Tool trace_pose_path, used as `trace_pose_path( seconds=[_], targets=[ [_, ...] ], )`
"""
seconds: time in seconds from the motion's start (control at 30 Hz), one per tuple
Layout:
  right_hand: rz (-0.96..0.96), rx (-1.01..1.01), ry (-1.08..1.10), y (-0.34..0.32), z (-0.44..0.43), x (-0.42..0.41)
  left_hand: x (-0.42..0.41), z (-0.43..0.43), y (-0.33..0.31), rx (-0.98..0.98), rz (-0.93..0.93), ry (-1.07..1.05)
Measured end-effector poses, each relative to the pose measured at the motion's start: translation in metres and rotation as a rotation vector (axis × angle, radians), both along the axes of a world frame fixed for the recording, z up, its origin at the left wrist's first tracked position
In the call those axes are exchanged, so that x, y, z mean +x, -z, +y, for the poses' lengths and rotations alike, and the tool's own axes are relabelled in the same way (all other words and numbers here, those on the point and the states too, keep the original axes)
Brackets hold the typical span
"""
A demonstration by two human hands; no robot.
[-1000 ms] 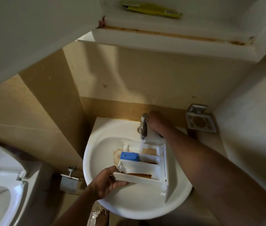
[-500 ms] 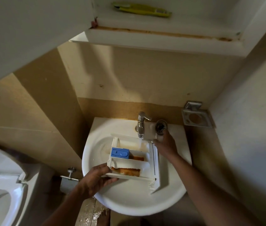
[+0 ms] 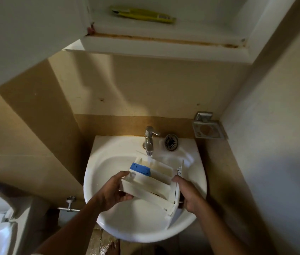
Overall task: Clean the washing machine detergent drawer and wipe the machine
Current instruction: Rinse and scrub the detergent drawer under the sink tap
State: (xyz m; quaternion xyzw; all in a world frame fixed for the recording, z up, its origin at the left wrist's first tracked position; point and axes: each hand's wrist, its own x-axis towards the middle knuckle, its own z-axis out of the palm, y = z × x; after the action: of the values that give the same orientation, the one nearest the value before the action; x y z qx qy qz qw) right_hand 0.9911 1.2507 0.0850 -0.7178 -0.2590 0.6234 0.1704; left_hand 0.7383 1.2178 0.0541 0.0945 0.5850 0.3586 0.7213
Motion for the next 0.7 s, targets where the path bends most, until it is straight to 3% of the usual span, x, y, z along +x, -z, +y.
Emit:
trace_pose_path(
  seconds=[0.33, 0.5, 0.7],
  targets=[
    [0.168, 0.006, 0.457, -0.019, -0.056, -0.025, 0.016, 0.016, 0.008, 0.026, -0.002, -0.062],
    [0.25, 0.065, 0.629, -0.012, -0.071, -0.072, 0.03, 0.029, 0.007, 0.1, 0.165, 0.095],
    [0.41, 0.063, 0.684, 0.005, -0.087, -0.107, 0.019, 0.033, 0.012, 0.096, 0.296, 0.235]
  ],
)
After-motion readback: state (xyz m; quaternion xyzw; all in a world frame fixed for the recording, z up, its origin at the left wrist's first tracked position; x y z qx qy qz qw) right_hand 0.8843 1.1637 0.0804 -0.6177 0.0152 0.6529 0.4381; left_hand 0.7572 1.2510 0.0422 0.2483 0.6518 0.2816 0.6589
